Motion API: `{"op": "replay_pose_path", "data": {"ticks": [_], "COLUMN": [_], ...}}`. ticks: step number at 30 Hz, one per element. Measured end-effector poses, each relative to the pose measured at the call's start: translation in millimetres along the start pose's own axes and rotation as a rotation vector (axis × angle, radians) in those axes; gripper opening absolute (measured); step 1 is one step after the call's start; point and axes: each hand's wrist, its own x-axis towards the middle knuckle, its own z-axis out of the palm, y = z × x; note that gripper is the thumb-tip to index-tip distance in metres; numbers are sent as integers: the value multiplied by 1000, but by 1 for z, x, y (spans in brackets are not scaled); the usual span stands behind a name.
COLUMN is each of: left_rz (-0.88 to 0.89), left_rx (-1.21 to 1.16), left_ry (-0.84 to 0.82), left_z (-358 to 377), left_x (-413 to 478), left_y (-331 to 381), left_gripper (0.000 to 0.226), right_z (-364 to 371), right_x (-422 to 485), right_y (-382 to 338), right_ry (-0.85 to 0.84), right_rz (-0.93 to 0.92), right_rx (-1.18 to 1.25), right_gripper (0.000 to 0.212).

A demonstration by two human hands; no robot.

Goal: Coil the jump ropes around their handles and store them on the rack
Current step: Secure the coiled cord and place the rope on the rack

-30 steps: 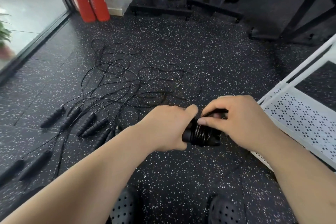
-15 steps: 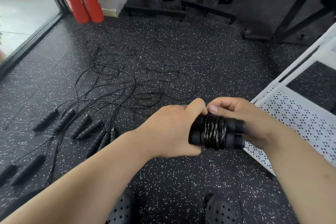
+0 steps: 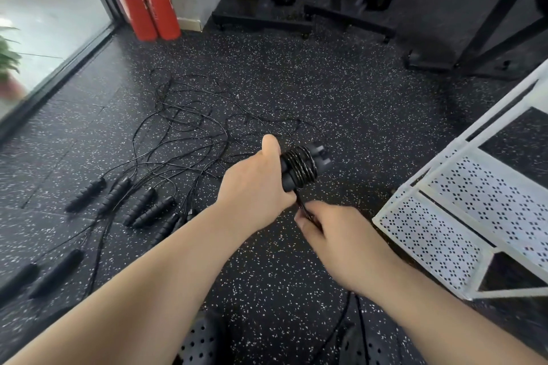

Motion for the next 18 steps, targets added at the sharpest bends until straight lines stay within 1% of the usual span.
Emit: {"op": "replay_pose_path", "data": {"ticks": [2, 5, 7, 9, 11, 13, 15, 18], "left_rz": [10, 60, 120, 217, 330, 424, 487, 533], "left_rx": [73, 178, 212, 239, 244, 239, 222, 129], "left_ry": [-29, -119, -199, -269, -296, -295, -296, -282], "left_z": [3, 5, 5, 5, 5, 7, 6, 2], "left_x": [0, -2, -3, -6, -10, -15, -20, -25], "left_y": [-3, -4, -3, 2, 9, 14, 19, 25], "left_gripper": [59, 66, 68, 65, 62, 62, 65, 66], "right_z": [-5, -22, -37, -52, -64, -73, -78, -83], "right_x": [-6, -9, -10, -8, -5, 0, 6, 11], "right_y": [-7, -11, -11, -7, 0, 8, 16, 25], "right_ry": [17, 27, 56, 96, 137, 137, 88, 39], "right_rz": [-49, -98, -143, -159, -142, -92, -62, -72], "right_rx": [-135, -180, -267, -277, -180, -27, 88, 298], "right_gripper": [25, 25, 26, 28, 24, 18, 21, 28]}}
